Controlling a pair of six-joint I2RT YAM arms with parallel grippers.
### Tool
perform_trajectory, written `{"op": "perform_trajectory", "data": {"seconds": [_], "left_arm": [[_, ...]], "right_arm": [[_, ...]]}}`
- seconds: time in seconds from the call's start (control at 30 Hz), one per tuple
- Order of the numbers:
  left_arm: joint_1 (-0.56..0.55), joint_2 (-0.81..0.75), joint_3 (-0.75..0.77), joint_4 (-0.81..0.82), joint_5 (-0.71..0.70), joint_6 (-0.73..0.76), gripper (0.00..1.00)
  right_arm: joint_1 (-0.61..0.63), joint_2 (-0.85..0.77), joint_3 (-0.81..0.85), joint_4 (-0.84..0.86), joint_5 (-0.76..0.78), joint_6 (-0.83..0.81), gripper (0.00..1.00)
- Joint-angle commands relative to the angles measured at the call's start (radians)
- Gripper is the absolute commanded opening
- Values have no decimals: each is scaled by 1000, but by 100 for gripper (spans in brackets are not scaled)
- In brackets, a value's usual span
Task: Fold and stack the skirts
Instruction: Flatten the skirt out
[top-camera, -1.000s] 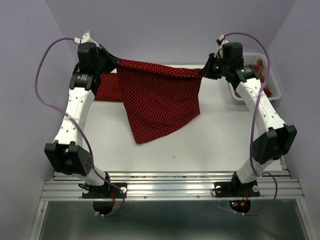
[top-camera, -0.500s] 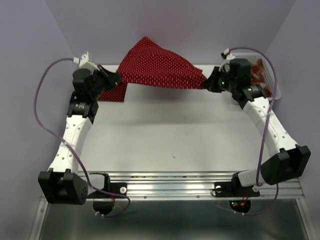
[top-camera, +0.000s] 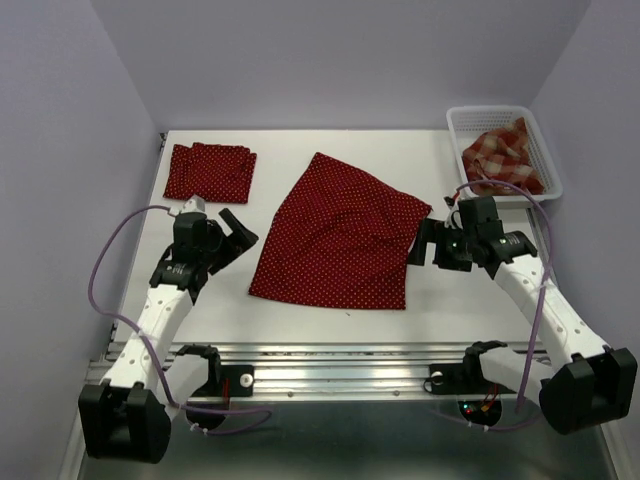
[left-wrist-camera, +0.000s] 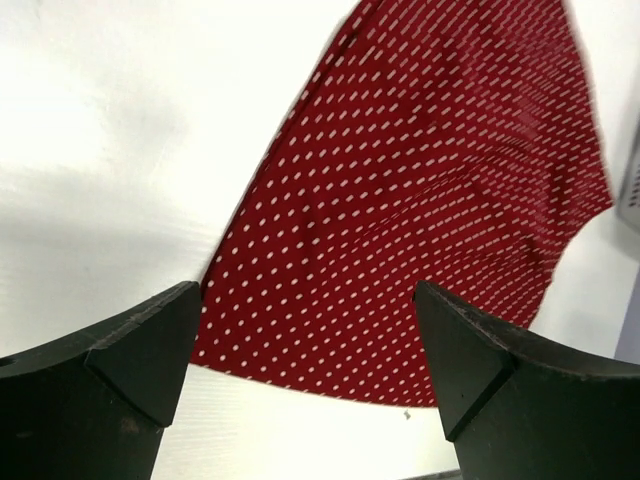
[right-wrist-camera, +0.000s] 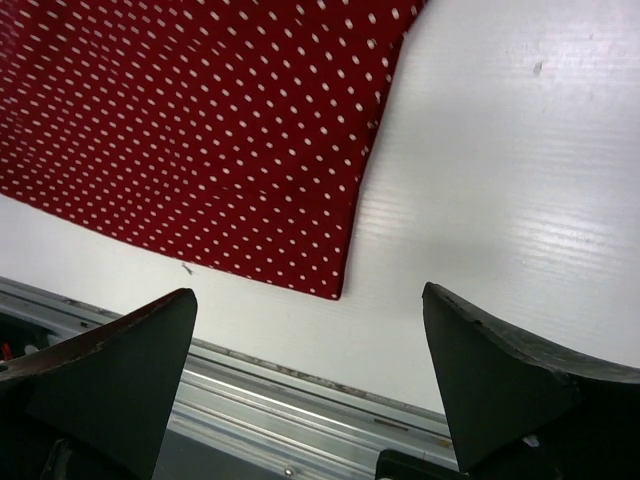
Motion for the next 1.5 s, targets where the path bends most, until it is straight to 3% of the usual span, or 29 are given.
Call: {"op": "perform_trajectory", "data": {"seconds": [0.0, 0.27, 0.37, 0.47, 0.53, 0.67, 0.87, 0.97, 1.07, 1.1, 1.2, 1.47], "left_arm": [[-7, -73, 76, -64, -76, -7, 99], [-26, -51, 30, -91, -41, -38, 99], [-39, -50, -16, -113, -66, -79, 99], [-62, -47, -63, -122, -73, -114, 99], [-69, -33, -96, -107, -53, -144, 99], [-106, 1, -126, -64, -27, -170, 99], [-229, 16, -102, -12, -41, -226, 99], [-266, 41, -99, -16, -56, -246, 99], [-287, 58, -123, -22, -64, -280, 99], [-290, 58, -129, -36, -82, -304, 99], [-290, 55, -143, -57, -113, -361, 99], [-292, 117, -171, -116, -152, -463, 99]], "right_arm": [[-4, -53, 71, -15, -11, -23, 100], [33, -42, 2, 74, -101, -6, 100], [224, -53, -9, 68, 171, 41, 100], [411, -47, -46, 132, 208, 57, 100], [493, -7, -43, 149, 336, 97, 100], [493, 63, -27, 197, 532, 132, 100], [484, 171, 32, 292, 650, 173, 100], [458, 218, 66, 330, 617, 144, 100], [458, 261, 85, 362, 427, 2, 100], [458, 264, 69, 369, 300, -35, 100], [458, 240, 16, 393, 215, -70, 100], [458, 205, -24, 451, 299, -64, 100]]}}
